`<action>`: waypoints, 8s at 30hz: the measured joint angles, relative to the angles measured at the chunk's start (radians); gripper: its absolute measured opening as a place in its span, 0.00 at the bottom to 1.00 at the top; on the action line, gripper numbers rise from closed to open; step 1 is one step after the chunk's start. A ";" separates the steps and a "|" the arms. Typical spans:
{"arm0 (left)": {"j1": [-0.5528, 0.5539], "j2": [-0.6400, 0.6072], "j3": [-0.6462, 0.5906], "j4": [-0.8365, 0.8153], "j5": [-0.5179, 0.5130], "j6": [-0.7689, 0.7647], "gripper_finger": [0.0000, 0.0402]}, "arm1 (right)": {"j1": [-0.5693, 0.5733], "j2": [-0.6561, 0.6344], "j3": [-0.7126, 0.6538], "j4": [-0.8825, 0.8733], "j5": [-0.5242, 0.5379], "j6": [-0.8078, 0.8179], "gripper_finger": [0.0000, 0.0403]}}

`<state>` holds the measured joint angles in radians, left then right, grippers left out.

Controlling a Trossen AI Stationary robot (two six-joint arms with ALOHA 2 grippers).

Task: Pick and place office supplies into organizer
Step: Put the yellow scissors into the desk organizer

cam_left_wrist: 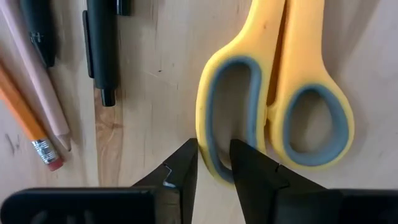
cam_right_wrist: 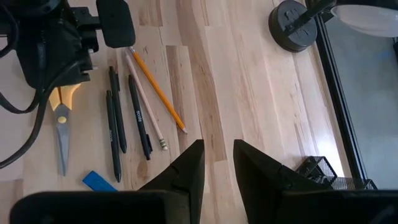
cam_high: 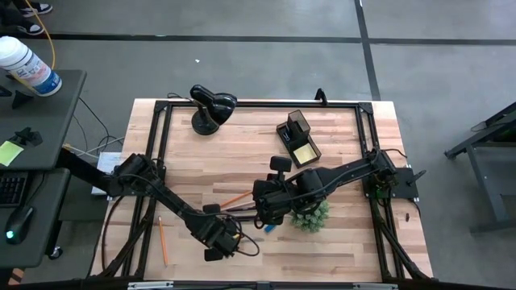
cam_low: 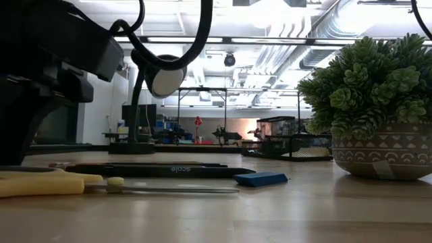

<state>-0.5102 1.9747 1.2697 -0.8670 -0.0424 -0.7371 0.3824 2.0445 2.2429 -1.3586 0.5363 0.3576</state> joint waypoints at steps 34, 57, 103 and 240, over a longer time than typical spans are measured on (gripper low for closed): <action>0.014 -0.236 -0.002 -0.231 -0.297 -0.025 0.01 | 0.071 -0.112 0.000 -0.138 0.068 0.097 0.21; 0.473 -0.332 0.207 -0.077 -0.444 0.818 0.00 | 0.157 -0.173 0.000 -0.212 0.098 0.379 0.21; 0.663 -0.296 0.396 0.706 -0.844 2.353 0.00 | 0.217 -0.240 0.000 -0.150 0.288 0.663 0.21; 0.745 -0.501 0.383 0.249 -0.818 1.577 0.24 | -0.979 -0.119 -0.001 0.369 -0.317 -0.322 0.07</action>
<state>0.2345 1.4733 1.6531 -0.6184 -0.8601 0.8399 -0.5965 1.9251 2.2421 -0.9894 0.2197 0.0358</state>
